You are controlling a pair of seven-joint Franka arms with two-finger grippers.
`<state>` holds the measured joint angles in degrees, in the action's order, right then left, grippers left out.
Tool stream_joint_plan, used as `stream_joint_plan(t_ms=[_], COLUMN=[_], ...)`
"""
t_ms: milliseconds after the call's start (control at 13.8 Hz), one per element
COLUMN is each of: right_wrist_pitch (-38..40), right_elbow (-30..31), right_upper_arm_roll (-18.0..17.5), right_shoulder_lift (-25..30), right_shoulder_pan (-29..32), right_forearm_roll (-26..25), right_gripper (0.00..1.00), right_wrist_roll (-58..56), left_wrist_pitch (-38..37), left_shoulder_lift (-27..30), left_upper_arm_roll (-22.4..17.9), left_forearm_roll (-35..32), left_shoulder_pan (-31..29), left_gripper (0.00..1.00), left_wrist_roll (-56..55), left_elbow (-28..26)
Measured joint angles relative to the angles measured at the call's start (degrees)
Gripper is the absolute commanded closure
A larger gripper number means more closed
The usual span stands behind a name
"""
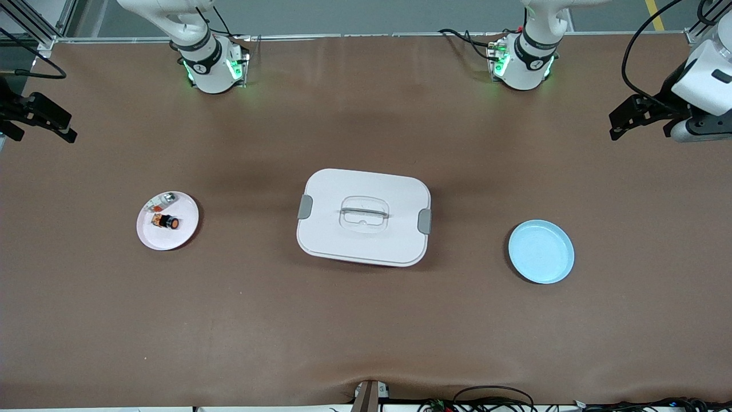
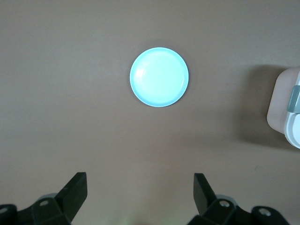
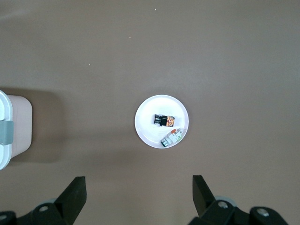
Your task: Transfer orange switch to right arm and place
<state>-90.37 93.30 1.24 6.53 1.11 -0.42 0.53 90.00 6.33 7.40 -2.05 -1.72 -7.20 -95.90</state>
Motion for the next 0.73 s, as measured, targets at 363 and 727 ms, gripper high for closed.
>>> stream_joint_plan(t_ms=[363, 727], right_wrist_pitch=[0.37, 0.6], right_elbow=[-0.24, -0.64], right_upper_arm_roll=[0.09, 0.33], right_shoulder_lift=[-0.2, -0.29], right_shoulder_pan=[0.0, 0.04], right_forearm_roll=[-0.01, -0.03], right_gripper=[0.0, 0.0], right_wrist_roll=[0.0, 0.0], left_wrist_pitch=[-2.15, -4.73], left_shoulder_lift=[-0.1, -0.54], left_upper_arm_roll=[0.16, 0.16], left_forearm_roll=[0.87, 1.95], left_shoulder_pan=[0.25, 0.12], left_gripper=[0.0, 0.0], left_wrist_roll=[0.0, 0.0], left_elbow=[1.57, 3.87])
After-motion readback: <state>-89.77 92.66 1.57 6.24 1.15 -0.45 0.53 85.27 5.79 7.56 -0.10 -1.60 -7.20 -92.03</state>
